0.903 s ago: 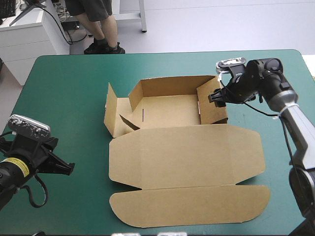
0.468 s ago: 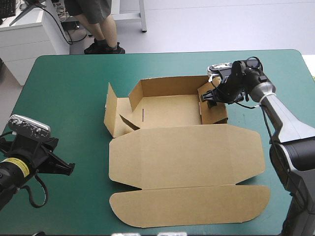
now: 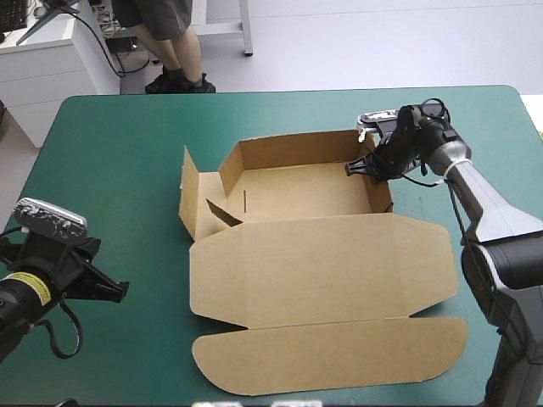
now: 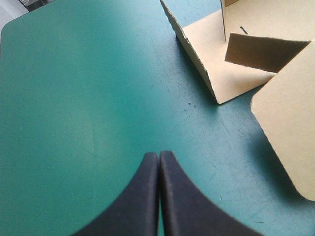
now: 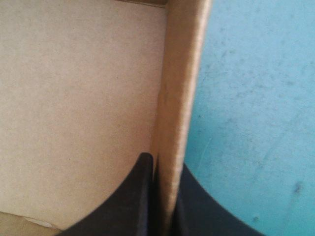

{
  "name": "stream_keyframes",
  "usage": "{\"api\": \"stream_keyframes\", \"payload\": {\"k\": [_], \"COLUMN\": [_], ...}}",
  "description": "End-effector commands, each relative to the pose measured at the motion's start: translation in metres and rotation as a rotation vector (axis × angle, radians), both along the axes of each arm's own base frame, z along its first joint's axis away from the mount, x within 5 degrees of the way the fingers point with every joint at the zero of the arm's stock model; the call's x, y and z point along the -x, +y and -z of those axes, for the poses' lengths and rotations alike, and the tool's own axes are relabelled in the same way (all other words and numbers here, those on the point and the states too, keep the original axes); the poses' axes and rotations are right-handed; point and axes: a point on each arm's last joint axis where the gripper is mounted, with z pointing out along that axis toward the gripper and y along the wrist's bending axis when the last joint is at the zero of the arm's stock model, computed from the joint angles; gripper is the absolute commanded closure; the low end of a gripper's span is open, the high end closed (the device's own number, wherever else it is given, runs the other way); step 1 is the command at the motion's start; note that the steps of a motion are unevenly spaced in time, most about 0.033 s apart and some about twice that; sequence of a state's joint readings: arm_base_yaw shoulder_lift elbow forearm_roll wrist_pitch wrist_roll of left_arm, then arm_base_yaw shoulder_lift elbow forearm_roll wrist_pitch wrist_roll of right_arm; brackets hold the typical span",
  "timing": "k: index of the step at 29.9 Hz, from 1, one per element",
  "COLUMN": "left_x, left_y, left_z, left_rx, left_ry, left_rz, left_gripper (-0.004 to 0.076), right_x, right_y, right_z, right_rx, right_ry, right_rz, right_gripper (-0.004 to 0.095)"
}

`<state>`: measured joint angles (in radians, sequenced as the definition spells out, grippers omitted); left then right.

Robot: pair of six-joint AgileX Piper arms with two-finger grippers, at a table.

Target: Fold the box

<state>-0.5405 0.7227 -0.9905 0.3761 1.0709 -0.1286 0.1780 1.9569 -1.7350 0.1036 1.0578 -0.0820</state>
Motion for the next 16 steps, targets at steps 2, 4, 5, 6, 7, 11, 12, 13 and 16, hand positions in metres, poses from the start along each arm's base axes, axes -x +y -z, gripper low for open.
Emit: {"api": "stream_keyframes", "payload": {"k": [2,4,5,6,7,11,12,13,16], "left_x": [-0.001,-0.001,-0.001,-0.001,-0.001,-0.001,-0.001,-0.001,-0.001], "left_y": [0.000,0.000,0.000,0.000,0.000,0.000,0.000,0.000,0.000], "left_z": [-0.011,-0.010,-0.010,-0.010,-0.010,-0.010,-0.010,-0.010,-0.010], "left_rx": [0.017,0.016,0.016,0.016,0.016,0.016,0.016,0.016,0.016], "left_ry": [-0.071,-0.069,-0.069,-0.069,-0.069,-0.069,-0.069,-0.069,-0.069], "left_rz": [0.007,0.006,0.006,0.006,0.006,0.006,0.006,0.006,0.006], "left_gripper": [0.0733,0.0733,0.0733,0.0733,0.0733,0.0733,0.0733,0.0733,0.0733], "right_x": [0.006,0.008,0.010,0.012,0.015,0.035,0.042,0.050,0.072], "right_y": [-0.003,-0.008,-0.010,-0.014,-0.019,-0.037,-0.042,-0.045,-0.056], "right_z": [-0.031,-0.035,-0.038,-0.042,-0.048,-0.077,-0.086,-0.094,-0.121], "right_rx": [-0.012,-0.004,-0.004,-0.004,-0.004,-0.020,-0.026,-0.032,-0.063], "right_ry": [-0.079,-0.075,-0.077,-0.079,-0.086,-0.104,-0.105,-0.109,-0.153], "right_rz": [-0.007,0.000,0.003,0.013,0.022,0.026,0.012,0.004,0.006], "right_gripper": [0.0927,0.0927,0.0927,0.0927,0.0927,0.0927,0.0927,0.0927,0.0927]}}
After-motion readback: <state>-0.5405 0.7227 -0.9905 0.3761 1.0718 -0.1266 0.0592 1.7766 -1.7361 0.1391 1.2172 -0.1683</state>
